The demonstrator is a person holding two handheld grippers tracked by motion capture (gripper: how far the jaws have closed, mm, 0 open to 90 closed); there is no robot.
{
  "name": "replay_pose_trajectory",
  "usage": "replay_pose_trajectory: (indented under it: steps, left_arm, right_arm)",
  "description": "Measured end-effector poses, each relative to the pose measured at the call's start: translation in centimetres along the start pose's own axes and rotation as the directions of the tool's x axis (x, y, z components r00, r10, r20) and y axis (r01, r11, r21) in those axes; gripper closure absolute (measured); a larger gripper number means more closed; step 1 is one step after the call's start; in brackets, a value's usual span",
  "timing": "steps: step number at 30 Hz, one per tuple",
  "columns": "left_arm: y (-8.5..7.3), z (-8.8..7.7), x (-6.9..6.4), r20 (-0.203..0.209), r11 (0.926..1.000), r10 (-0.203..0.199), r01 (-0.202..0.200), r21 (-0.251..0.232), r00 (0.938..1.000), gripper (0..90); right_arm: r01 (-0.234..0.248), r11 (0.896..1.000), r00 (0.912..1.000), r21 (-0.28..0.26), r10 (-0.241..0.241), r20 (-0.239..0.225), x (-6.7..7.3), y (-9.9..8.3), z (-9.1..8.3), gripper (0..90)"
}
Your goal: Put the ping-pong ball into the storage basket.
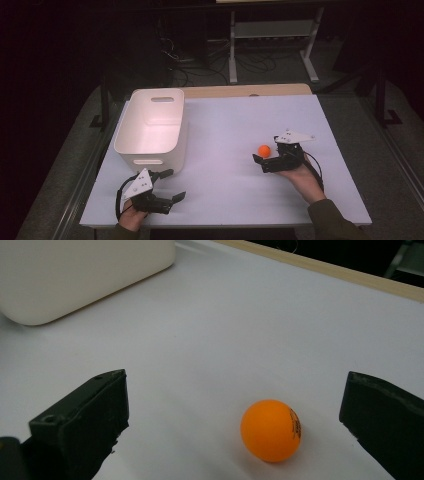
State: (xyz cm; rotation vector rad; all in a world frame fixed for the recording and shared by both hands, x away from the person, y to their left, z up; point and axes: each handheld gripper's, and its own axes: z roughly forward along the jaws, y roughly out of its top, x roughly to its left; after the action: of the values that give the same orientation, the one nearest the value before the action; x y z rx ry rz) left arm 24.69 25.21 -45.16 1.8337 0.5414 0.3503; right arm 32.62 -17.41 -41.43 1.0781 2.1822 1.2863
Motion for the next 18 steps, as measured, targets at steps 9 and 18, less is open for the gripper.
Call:
replay_pose_trajectory:
  steps: [9, 18]
  left_arm:
    - [0.00, 0.00, 0.00, 0.000, 1.0000, 0.000, 0.000, 0.000, 1.0000, 14.1]
    - [0.00, -0.01, 0.02, 0.000, 1.0000, 0.000, 0.000, 0.002, 1.0000, 14.0]
  right_arm:
    - [-0.002, 1.000, 1.0000, -0.003, 0.002, 0.003, -0.16, 0.30, 0.21, 0.0]
    - [-0.004, 1.000, 1.0000, -0.006, 0.004, 0.006, -0.36, 0.63, 0.37, 0.0]
